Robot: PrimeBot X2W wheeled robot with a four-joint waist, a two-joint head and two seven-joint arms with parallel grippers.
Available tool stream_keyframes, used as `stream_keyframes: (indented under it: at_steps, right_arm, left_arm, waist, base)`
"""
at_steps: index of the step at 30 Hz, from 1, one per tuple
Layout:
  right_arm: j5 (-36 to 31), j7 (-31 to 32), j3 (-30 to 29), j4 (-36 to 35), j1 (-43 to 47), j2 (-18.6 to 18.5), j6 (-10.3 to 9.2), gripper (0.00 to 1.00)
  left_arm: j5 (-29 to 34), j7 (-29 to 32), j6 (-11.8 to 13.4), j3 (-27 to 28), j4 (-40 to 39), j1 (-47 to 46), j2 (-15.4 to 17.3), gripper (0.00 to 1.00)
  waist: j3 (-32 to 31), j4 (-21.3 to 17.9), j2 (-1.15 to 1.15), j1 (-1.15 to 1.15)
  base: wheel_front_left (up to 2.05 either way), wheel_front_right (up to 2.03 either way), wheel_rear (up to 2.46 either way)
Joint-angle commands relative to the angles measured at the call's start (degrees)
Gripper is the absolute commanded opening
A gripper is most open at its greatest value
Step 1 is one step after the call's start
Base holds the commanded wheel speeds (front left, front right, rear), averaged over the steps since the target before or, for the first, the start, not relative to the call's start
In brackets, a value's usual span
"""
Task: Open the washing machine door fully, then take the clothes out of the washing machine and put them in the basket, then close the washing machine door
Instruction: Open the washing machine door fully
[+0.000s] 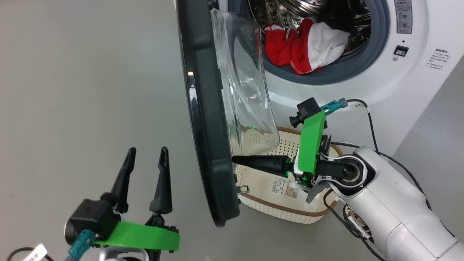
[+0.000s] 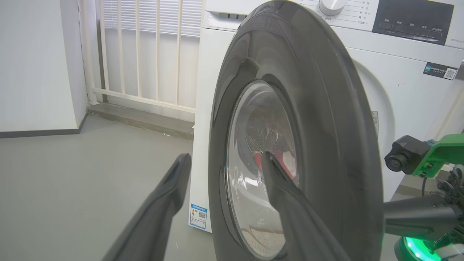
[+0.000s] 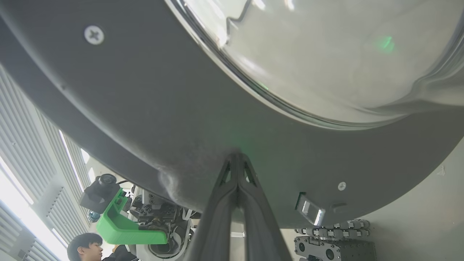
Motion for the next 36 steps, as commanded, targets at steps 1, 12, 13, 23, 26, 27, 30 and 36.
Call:
stream_keyframes:
  at_steps: [1,12,13,23,26,27,30,36]
  right_arm:
    - [0.75,-0.4,0.85,-1.9,-0.41,0.98,0.37,0.0]
    - [8.58,-9.71,12.34,-6.81,-3.13,-6.76,0.37,0.0]
    - [8.39,-13.04,15.12,-8.58,-3.94,-9.18,0.37,0.0]
    - [3.2,-30.1,28.81,-16.38,-8.2,-20.59,0.37,1.0]
    - [-0.52,-34.76,32.23,-17.36,-9.58,-22.85,0.37,1.0]
    - [-1.32,-36.25,33.0,-17.53,-9.84,-23.38,0.37,1.0]
    - [-6.75,-41.03,35.27,-17.12,-11.17,-25.0,0.37,1.0]
    - [-17.95,-47.02,36.33,-14.56,-11.1,-25.41,0.37,1.0]
  left_arm:
    - [-0.29,0.03,0.48,1.71,-1.66,-0.51,1.43,1.0]
    - [-0.62,0.22,0.58,1.25,-1.96,-0.31,1.65,1.0]
    - [-0.67,0.21,0.6,1.14,-1.96,-0.29,1.64,1.0]
    - [-0.87,0.03,0.89,1.05,-2.25,-0.22,1.88,1.0]
    - [-0.96,-0.04,0.97,1.11,-2.41,-0.2,1.99,1.0]
    - [-0.97,-0.07,0.98,1.1,-2.45,-0.21,2.02,1.0]
    - [-1.05,-0.14,1.04,1.13,-2.57,-0.18,2.15,1.0]
    - [-1.16,-0.31,1.25,1.2,-2.83,0.11,2.38,1.0]
  waist:
    - [-0.02,0.0,0.0,0.0]
    - [-0.19,-0.27,0.0,0.0]
    - [-0.16,-0.28,0.0,0.0]
    - [0.22,-0.6,0.0,0.0]
    - [0.42,-0.78,0.0,0.0]
    - [0.45,-0.82,0.0,0.0]
    - [0.54,-0.98,0.0,0.0]
    - [0.6,-1.39,0.0,0.0]
  base:
    - [0.0,0.0,0.0]
    - [0.0,0.0,0.0]
    - [0.0,0.0,0.0]
    - [0.0,0.0,0.0]
    - [0.0,0.0,0.0]
    - [0.0,0.0,0.0]
    - [0.0,0.0,0.0]
    - [0.0,0.0,0.0]
